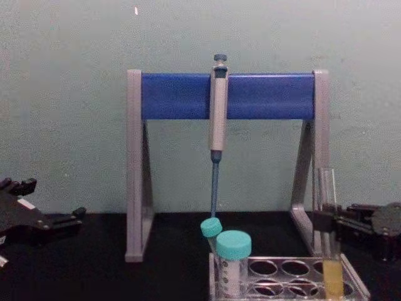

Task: Pick up the test tube from the test tube rack, shake it, then place it back into the test tube rack.

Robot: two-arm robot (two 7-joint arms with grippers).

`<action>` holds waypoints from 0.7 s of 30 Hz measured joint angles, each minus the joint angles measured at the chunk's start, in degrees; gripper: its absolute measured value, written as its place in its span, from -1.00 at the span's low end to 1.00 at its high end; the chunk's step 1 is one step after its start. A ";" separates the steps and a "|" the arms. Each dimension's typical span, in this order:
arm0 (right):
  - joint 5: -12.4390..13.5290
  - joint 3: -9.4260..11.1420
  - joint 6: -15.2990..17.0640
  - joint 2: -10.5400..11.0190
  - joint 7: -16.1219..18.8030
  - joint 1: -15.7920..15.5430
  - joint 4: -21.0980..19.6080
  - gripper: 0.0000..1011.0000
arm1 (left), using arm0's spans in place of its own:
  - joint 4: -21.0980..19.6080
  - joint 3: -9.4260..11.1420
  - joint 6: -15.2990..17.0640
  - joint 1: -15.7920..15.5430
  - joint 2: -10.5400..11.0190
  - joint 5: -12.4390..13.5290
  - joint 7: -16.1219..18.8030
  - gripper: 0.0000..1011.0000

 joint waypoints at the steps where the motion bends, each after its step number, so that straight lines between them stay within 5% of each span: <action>1: -0.05 -0.06 0.05 0.00 0.00 0.04 0.07 -0.55 | 0.00 0.00 0.00 0.00 0.00 0.00 0.00 0.98; 21: -0.61 -0.16 0.69 -0.13 -0.95 0.25 0.48 -0.55 | 0.00 0.00 0.00 0.00 0.00 0.00 0.00 0.98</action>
